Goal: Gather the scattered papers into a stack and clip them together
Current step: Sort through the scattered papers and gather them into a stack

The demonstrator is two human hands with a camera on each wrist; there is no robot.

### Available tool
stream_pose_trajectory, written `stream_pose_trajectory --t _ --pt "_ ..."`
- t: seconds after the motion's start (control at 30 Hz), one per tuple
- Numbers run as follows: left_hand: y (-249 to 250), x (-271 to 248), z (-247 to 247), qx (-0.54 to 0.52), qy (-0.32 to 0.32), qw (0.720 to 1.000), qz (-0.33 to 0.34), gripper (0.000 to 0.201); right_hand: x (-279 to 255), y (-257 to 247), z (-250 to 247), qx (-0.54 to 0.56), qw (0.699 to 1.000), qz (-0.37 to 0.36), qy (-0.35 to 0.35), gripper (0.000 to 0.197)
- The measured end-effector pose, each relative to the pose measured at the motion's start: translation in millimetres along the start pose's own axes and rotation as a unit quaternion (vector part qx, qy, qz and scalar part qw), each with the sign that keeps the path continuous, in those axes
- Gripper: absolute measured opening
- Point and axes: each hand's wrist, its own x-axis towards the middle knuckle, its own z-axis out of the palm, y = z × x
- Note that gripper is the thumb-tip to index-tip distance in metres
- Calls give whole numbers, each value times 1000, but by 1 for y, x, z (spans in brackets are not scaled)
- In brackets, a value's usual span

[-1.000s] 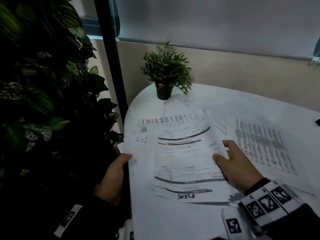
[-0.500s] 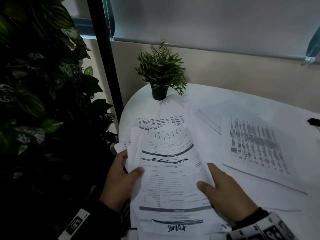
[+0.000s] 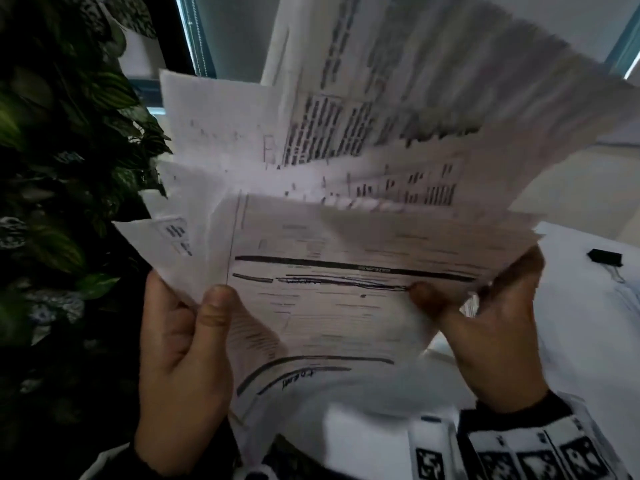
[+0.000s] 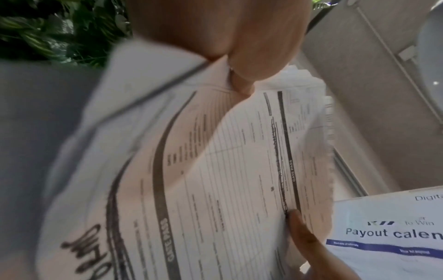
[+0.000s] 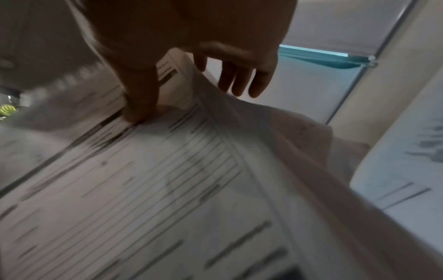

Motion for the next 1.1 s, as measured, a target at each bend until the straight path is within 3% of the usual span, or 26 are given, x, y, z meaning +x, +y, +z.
stream_pose_trajectory --t 0.07,0.1,0.17,0.23,0.27,0.37,0.47,0.57,0.7,0.9,1.0,1.1 --pt "-5 0 -1 -5 16 1000 -6 36 7 -1 -4 13 1000 3 -19 122" --pt "-8 0 -1 -11 21 1000 -14 34 8 -1 -5 42 999 22 -25 122" --pt "-15 0 -1 -9 13 999 -29 33 5 -1 -9 44 997 35 -45 93" --pt "-23 -2 2 8 -9 999 -40 34 -2 -3 -4 -15 998 34 -52 40" --pt "-25 -5 4 15 -14 999 -39 36 -7 -7 0 -32 998 33 -50 25" --pt "-30 -8 7 22 -5 1000 -16 33 -10 -5 6 -17 1000 14 -13 9" --pt "-34 -6 3 24 -24 999 -30 36 -6 -2 8 -39 999 -23 -27 45" --pt "-44 -5 -6 44 -50 993 -93 48 -8 10 5 21 999 16 -40 65" --pt "-61 -11 -8 57 -66 986 -144 52 -18 30 4 42 991 105 -75 59" --pt "-89 -27 -10 57 -66 973 -214 43 -37 66 6 -46 958 228 -166 40" --pt "-93 -32 -11 72 -39 973 -214 46 -45 68 2 -46 960 234 -150 27" --pt "-85 -30 -9 55 -15 981 -188 48 -42 56 1 -10 975 195 -106 33"
